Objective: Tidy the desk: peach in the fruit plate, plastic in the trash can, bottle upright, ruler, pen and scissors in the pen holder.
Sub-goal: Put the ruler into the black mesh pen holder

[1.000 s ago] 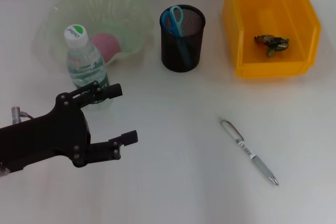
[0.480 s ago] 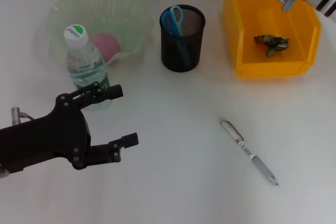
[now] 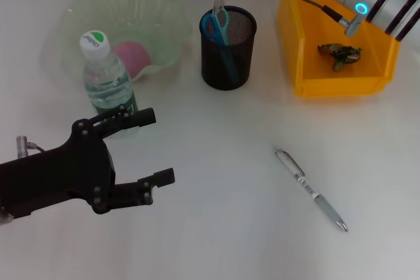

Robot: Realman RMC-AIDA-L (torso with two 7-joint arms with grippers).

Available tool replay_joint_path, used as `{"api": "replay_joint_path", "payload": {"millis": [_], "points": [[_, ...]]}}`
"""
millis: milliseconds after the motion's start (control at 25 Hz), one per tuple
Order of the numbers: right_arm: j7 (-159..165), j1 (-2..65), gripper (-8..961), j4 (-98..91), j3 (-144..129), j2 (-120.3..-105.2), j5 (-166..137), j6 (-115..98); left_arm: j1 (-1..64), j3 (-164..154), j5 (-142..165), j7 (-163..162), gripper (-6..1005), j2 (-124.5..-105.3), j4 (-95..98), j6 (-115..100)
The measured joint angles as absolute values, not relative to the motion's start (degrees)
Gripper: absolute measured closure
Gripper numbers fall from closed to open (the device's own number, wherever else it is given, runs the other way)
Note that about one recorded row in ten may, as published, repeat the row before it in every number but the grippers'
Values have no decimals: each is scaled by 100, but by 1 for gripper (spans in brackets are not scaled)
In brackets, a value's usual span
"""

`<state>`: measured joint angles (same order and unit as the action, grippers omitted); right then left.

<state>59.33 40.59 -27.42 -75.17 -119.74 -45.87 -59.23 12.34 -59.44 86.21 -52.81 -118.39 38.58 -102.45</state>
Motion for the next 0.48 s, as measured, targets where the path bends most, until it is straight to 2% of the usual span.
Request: {"api": "replay_joint_path", "payload": {"millis": [480], "points": [[5599, 4077, 562, -2300, -7575, -11975, -4578, -5749, 1208, -5941, 8623, -5276, 133, -11839, 3818, -10256]]}}
